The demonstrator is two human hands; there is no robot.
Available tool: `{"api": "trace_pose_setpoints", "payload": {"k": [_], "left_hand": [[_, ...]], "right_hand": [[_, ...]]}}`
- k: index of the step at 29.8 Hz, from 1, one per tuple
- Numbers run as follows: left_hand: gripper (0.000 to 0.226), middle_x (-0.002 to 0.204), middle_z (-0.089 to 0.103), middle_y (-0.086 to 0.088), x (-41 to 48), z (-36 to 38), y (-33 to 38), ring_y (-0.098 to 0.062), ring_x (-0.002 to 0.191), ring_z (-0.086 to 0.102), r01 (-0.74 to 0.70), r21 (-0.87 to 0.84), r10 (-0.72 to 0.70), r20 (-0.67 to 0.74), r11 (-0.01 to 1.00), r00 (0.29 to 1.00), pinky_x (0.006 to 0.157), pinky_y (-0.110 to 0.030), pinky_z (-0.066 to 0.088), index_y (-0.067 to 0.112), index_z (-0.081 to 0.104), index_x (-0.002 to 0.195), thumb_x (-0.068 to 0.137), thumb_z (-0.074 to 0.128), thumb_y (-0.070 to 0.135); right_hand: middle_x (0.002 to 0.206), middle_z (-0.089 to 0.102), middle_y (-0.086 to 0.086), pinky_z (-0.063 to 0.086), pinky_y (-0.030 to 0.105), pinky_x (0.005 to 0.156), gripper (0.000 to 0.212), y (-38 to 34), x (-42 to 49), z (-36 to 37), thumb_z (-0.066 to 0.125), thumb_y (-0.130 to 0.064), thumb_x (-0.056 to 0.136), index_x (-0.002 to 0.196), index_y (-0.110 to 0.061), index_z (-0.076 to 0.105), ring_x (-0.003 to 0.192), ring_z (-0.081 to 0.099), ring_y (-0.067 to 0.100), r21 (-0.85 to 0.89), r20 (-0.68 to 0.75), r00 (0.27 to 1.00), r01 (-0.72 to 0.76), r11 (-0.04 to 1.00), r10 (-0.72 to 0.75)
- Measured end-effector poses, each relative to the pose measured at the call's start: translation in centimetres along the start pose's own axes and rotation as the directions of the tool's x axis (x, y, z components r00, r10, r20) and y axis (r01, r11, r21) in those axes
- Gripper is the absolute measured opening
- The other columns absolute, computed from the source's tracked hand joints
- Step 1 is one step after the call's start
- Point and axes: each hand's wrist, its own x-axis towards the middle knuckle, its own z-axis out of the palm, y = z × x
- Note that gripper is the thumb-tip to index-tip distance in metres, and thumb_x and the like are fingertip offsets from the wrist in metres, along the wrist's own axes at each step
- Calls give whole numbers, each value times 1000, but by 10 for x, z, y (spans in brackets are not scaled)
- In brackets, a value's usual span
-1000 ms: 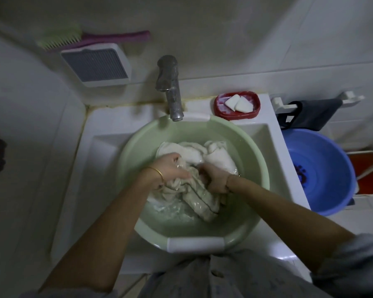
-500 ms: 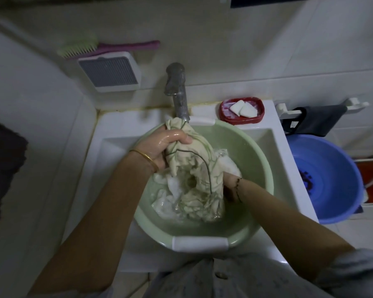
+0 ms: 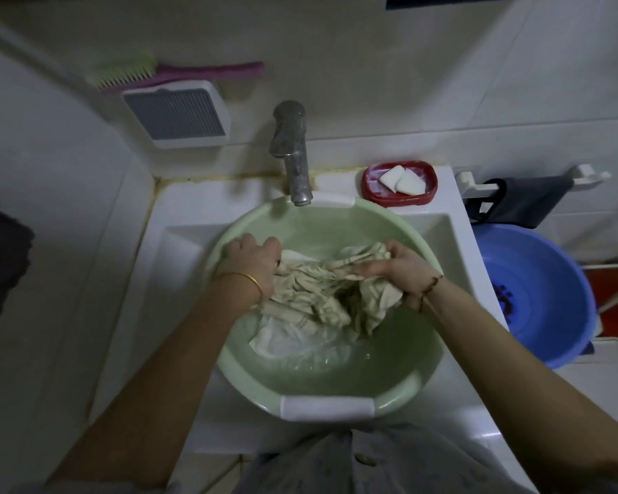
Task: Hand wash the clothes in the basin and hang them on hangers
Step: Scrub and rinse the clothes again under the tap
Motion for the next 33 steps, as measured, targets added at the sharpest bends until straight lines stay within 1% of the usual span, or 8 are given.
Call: {"api": "trace_pose_setpoints", "payload": {"k": [4, 8, 15, 18, 22, 26, 29, 33], "left_hand": [[76, 136, 26, -15, -2, 31, 21, -35, 125, 27, -17, -81, 10, -88, 997, 996, 109, -38, 27, 26, 26, 144, 77, 59, 13], [88, 157, -12, -11, 3, 60, 46, -39, 142, -4, 32, -190, -4, 147, 981, 989, 116, -49, 7, 36, -6, 149, 85, 54, 42], [79, 155, -25, -12, 9, 110, 52, -43, 141, -18, -14, 222, -60, 324, 975, 944, 113, -62, 0, 24, -17, 150, 96, 36, 47], [65, 158, -10, -7, 15, 99, 52, -35, 144, -4, 48, 54, -62, 304, 997, 950, 116, -53, -5, 29, -11, 150, 100, 27, 46], [50, 151, 23, -8, 27, 71, 46, -37, 136, 23, 31, -133, -4, 204, 991, 979, 114, -47, 18, 33, 31, 142, 94, 43, 23], [39, 123, 59, -5, 31, 51, 37, -29, 116, 50, 40, -138, -34, 43, 990, 998, 97, -35, 40, 25, 60, 118, 80, 53, 23], [50, 139, 42, -6, 25, 51, 49, -29, 130, 33, 3, -33, -2, 48, 999, 999, 107, -46, 25, 28, 42, 134, 86, 43, 43], [69, 158, -17, -7, 20, 83, 51, -32, 144, -15, -105, 205, 58, 222, 973, 973, 111, -63, -4, 20, -12, 150, 97, 21, 50]], "right_hand": [[94, 67, 7, 54, 35, 77, 26, 5, 11, 4, 69, -7, 82, 105, -15, 61, 86, 64, 27, -360, -184, 946, 188, 914, -267], [131, 49, 2, 39, 46, 98, 23, 45, 26, 26, 43, -38, 96, 116, -40, 52, 120, 42, 35, -952, -38, 950, 59, 300, -309], [155, -15, 21, 47, 54, 78, 71, 94, 36, 50, 31, -37, 101, 148, -20, -19, 138, 9, 49, -921, 145, 976, 73, -383, -163], [157, -8, 17, 44, 56, 88, 67, 91, 53, 45, 33, -27, 100, 151, -20, -11, 139, 13, 44, -957, 105, 992, 82, -279, -68], [144, 39, 8, 40, 43, 104, 49, 50, 65, 26, 48, -24, 96, 143, -22, 35, 128, 43, 31, -845, -22, 994, 41, 532, -111], [100, 62, 2, 48, 24, 75, 34, 27, 51, 8, 64, -10, 86, 119, -11, 57, 92, 61, 18, -341, -217, 969, 37, 939, -117], [124, 50, 7, 41, 28, 95, 44, 39, 47, 13, 57, -13, 88, 131, -14, 48, 107, 52, 21, -640, -235, 919, 99, 762, -317], [140, 32, 14, 44, 41, 98, 58, 69, 48, 29, 47, -28, 94, 146, -23, 21, 122, 41, 33, -990, 75, 960, 103, 92, -271]]}}
